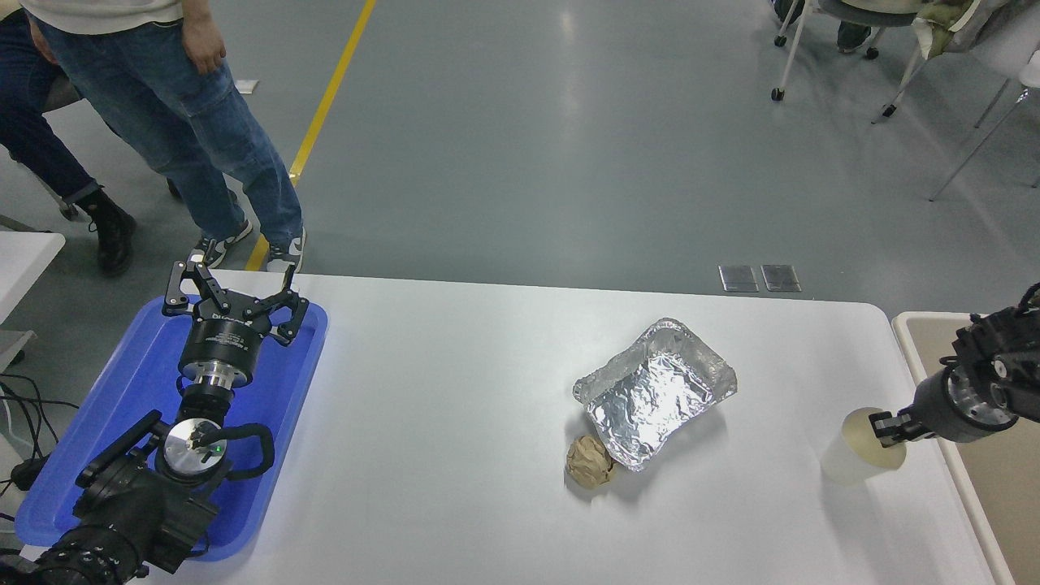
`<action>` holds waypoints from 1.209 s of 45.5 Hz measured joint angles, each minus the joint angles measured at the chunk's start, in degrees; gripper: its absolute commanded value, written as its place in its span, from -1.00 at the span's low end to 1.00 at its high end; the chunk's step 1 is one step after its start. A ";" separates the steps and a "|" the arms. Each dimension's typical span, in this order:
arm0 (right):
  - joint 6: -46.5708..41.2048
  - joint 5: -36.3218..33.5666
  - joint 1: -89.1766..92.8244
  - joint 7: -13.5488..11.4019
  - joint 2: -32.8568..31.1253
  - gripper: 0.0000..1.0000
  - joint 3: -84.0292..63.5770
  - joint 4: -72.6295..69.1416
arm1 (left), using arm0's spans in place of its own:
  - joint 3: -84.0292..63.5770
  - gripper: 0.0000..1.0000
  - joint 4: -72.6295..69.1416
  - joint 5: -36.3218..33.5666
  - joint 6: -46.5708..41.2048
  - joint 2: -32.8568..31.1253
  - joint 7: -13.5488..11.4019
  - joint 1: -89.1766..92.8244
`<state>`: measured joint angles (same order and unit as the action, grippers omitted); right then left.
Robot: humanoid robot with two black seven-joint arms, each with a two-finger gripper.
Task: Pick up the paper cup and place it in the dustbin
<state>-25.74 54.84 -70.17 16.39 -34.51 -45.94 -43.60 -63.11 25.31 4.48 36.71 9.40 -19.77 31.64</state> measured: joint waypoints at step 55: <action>-18.85 -9.63 -64.15 1.21 -6.99 -1.00 -34.82 -33.38 | 0.00 1.00 0.01 -0.10 0.03 0.00 0.25 0.00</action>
<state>-44.59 45.22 -134.32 17.59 -41.50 -80.76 -76.99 -63.11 25.33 4.38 36.75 9.41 -19.52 31.64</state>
